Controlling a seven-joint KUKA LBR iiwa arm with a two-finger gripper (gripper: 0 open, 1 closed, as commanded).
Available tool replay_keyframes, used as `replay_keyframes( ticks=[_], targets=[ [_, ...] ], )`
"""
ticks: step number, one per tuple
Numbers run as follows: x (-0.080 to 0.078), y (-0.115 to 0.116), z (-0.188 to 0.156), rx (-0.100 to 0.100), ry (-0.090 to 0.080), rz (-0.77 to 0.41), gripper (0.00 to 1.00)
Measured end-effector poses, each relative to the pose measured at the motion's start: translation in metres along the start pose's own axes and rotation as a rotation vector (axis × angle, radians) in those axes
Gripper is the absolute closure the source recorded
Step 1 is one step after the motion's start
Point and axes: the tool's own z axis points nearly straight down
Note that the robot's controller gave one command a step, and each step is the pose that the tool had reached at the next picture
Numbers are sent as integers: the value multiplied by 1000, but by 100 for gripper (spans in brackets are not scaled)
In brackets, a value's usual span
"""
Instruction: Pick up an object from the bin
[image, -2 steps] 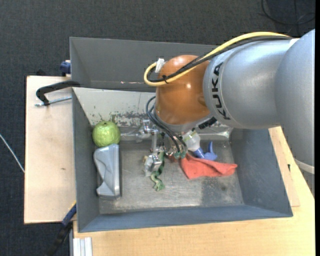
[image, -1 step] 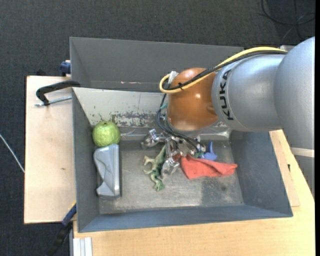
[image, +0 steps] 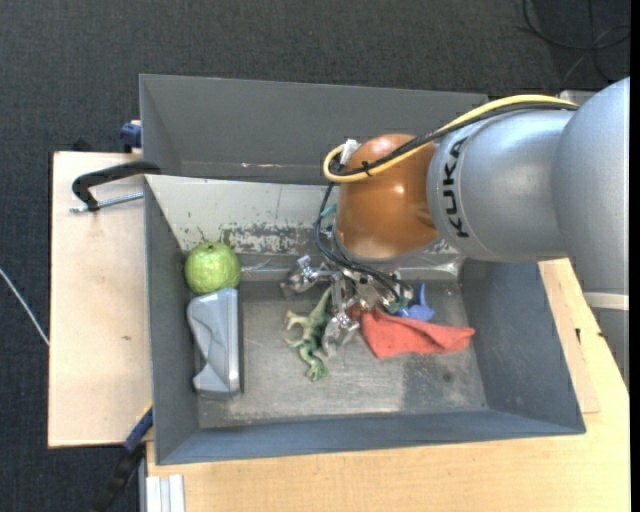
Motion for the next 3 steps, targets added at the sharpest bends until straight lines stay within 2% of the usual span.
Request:
replay_keyframes(
  ticks=[1,2,3],
  targets=[
    [0,9,-9,12,8,27,0],
    [-5,3,-7,8,8,0,100],
    [-5,3,-7,8,8,0,100]
  ],
)
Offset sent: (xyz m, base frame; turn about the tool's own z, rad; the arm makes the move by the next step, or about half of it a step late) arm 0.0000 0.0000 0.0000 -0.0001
